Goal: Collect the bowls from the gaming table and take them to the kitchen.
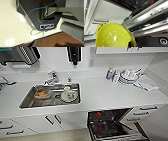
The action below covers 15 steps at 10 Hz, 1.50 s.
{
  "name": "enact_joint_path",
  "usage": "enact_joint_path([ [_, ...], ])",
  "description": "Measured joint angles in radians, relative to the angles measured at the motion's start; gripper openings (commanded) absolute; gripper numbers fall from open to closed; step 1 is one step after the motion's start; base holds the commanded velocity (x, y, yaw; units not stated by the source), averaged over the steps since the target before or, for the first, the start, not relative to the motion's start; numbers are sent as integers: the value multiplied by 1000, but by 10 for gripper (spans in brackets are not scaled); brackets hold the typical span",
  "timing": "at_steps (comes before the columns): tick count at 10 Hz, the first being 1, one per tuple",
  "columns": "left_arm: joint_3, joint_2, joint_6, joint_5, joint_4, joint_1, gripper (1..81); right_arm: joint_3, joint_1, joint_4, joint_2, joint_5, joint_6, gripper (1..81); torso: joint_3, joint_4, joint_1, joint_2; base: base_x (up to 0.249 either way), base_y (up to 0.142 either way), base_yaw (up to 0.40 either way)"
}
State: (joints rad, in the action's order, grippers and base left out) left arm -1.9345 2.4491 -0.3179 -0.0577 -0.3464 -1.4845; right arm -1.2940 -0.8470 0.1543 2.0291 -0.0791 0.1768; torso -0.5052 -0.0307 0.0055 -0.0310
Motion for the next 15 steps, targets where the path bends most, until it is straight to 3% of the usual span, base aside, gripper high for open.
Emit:
enact_joint_path([
  [4, -250, 111, 0, -218, -57, -108, 811, -31, 144, 94, 36, 66, 8, 10, 0, 0, 0, 0, 0, 0, 0],
  [8, -422, 339, 0, -285, -111, -266, 811, -300, 197, 175, 193, 93, 8, 10, 0, 0, 0, 0, 0, 0, 0],
  [9, -490, 373, 0, -291, -123, -285, 811, -377, 214, 201, 241, 106, 20, 811, 0, 0, 0, 0, 0, 0, 0],
  [12, -644, 478, 0, -302, -162, -321, 811, -579, 253, 270, 363, 157, 11, 811, 0, 0, 0, 0, 0, 0, 0],
  [15, -655, 517, -2, -299, -181, -349, 811, -629, 278, 313, 351, 220, 11, 811, 0, 0, 0, 0, 0, 0, 0],
])
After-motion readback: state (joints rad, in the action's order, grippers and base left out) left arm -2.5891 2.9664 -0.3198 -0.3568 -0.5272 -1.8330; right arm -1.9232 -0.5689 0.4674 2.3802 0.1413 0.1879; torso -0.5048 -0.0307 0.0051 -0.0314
